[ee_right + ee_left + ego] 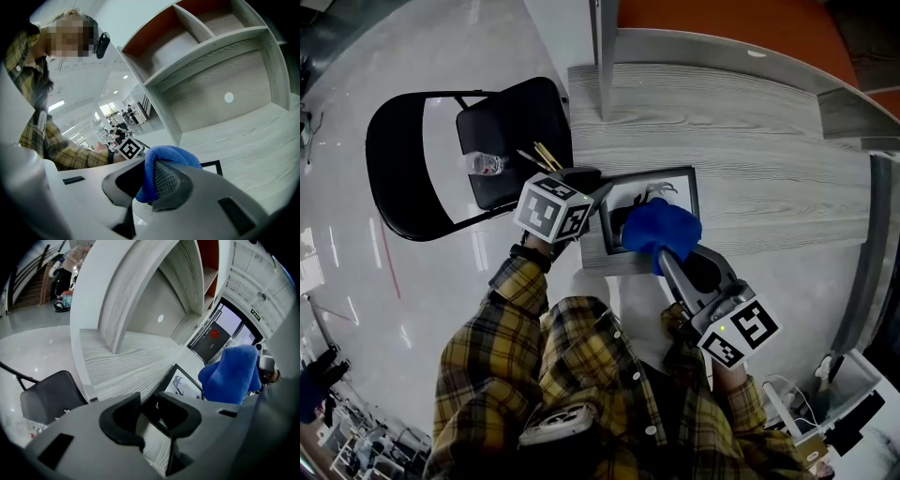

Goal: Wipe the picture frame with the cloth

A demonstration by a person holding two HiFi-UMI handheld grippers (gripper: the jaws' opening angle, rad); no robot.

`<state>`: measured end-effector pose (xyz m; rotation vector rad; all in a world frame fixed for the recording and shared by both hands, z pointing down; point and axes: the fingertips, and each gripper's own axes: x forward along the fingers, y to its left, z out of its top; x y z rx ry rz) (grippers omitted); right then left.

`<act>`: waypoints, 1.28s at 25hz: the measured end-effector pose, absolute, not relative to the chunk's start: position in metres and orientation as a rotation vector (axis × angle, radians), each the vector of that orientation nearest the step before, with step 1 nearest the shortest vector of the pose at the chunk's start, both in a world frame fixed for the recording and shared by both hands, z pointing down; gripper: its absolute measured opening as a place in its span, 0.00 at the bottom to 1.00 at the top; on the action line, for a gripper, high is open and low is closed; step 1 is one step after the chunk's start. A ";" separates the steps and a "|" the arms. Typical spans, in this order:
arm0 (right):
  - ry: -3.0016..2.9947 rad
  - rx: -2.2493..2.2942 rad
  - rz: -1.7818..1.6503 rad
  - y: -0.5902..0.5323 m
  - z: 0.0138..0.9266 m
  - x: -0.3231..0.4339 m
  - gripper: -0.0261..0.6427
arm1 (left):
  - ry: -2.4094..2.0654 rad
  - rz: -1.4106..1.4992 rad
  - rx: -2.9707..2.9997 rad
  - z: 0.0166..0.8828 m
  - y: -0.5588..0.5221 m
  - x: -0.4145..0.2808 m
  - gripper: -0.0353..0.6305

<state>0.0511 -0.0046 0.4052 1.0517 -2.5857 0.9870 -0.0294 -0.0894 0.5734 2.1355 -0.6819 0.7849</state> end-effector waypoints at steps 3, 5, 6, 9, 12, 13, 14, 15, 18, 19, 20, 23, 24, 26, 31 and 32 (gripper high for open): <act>-2.585 1.014 0.980 -0.007 0.409 0.045 0.11 | -0.673 0.752 2.124 0.574 -0.089 -0.029 0.23; -2.585 0.983 0.959 -0.010 0.410 0.040 0.11 | -0.669 0.750 2.123 0.574 -0.088 -0.029 0.23; -2.586 0.966 0.943 -0.013 0.411 0.037 0.11 | -0.664 0.752 2.123 0.574 -0.088 -0.029 0.22; -2.574 0.919 0.886 -0.025 0.417 0.025 0.11 | -0.643 0.742 2.116 0.576 -0.088 -0.029 0.22; -2.532 0.881 0.859 -0.042 0.442 0.012 0.11 | -0.634 0.730 2.114 0.576 -0.088 -0.029 0.21; -2.507 0.870 0.854 -0.047 0.457 0.008 0.11 | -0.633 0.729 2.114 0.576 -0.088 -0.029 0.21; -2.474 0.860 0.843 -0.052 0.472 0.003 0.11 | -0.632 0.730 2.112 0.576 -0.088 -0.029 0.21; -2.436 0.853 0.821 -0.057 0.487 0.000 0.11 | -0.631 0.731 2.110 0.577 -0.088 -0.029 0.21; -2.313 0.842 0.714 -0.068 0.522 -0.007 0.11 | -0.631 0.728 2.103 0.577 -0.089 -0.030 0.21; -2.276 0.834 0.663 -0.070 0.532 -0.008 0.11 | -0.632 0.726 2.102 0.577 -0.089 -0.030 0.21; -2.248 0.824 0.605 -0.071 0.539 -0.009 0.11 | -0.634 0.726 2.100 0.577 -0.089 -0.030 0.21; -2.217 0.816 0.485 -0.069 0.548 -0.013 0.11 | -0.636 0.726 2.095 0.576 -0.088 -0.029 0.21; -2.210 0.817 0.484 -0.067 0.549 -0.014 0.11 | -0.635 0.728 2.095 0.576 -0.088 -0.029 0.21; -2.201 0.805 0.536 -0.060 0.551 -0.016 0.11 | -0.635 0.729 2.096 0.575 -0.087 -0.031 0.21; -2.190 0.732 0.704 -0.044 0.553 -0.016 0.11 | -0.640 0.726 2.091 0.576 -0.087 -0.031 0.21; -2.189 0.713 0.726 -0.039 0.553 -0.016 0.11 | -0.639 0.728 2.089 0.576 -0.087 -0.030 0.21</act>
